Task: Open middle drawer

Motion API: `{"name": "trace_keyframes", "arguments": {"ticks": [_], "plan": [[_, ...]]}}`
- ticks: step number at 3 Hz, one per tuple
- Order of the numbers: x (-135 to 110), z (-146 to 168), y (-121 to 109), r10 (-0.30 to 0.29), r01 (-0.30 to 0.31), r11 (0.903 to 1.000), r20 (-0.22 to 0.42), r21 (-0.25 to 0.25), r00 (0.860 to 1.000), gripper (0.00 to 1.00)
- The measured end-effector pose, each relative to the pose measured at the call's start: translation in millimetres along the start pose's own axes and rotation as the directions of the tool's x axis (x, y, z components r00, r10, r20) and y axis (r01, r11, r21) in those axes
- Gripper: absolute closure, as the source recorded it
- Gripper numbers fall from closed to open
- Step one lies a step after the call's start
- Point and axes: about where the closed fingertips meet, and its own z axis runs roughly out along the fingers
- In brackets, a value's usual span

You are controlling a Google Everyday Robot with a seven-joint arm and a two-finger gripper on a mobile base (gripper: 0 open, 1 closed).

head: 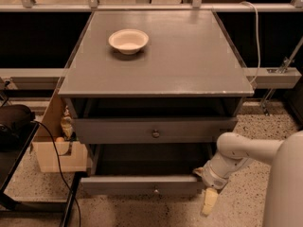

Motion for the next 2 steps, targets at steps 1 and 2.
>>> {"name": "trace_keyframes", "arguments": {"ticks": [1, 2], "plan": [[6.6, -1.2, 11.3, 0.023, -0.023, 0.9996, -0.001, -0.017, 1.000, 0.00], [12.9, -2.1, 21.9, 0.046, -0.046, 0.9983, 0.002, -0.034, 0.999, 0.00]]}}
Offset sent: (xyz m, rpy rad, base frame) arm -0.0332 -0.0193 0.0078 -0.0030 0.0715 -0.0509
